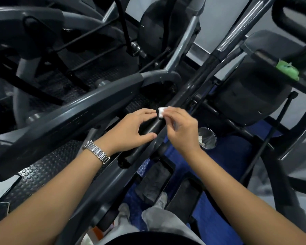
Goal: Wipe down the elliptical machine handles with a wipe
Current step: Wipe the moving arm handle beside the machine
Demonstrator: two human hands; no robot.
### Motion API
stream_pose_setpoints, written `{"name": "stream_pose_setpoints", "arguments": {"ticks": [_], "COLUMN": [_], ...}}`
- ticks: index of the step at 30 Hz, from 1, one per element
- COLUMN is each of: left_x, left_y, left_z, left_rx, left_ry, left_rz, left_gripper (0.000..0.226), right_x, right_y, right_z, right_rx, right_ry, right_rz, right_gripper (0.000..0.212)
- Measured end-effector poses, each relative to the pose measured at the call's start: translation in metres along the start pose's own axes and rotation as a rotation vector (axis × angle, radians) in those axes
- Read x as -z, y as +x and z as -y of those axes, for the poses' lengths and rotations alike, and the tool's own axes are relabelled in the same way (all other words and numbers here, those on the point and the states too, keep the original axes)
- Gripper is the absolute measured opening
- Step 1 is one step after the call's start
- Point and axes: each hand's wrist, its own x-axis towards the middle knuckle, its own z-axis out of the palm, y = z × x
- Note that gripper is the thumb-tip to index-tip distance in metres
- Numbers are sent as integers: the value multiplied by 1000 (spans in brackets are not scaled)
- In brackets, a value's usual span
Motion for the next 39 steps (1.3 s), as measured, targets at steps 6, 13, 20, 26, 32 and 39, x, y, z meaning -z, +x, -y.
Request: {"name": "stream_pose_setpoints", "arguments": {"ticks": [6, 13, 20, 26, 32, 39], "left_x": [-4, -4, -3, -2, -2, 0], "left_y": [-2, -1, -1, -1, -1, 1], "left_z": [-3, -5, -7, -6, -5, -4], "left_rx": [58, 89, 96, 90, 88, 87], "left_ry": [-185, -225, -231, -230, -239, -227], "left_rz": [-57, -51, -45, -52, -47, -37], "left_gripper": [53, 52, 51, 50, 51, 50], "right_x": [8, 5, -3, 4, -11, -6], "right_y": [0, -9, 7, 4, 6, 20], "right_z": [-15, 0, -2, -9, 9, -9], "right_rx": [-15, 66, -23, -24, -20, -119], "right_ry": [-14, -19, -59, -74, -145, -121], "right_rz": [-32, 50, 4, -1, 60, -24], "right_gripper": [18, 23, 23, 24, 28, 29]}}
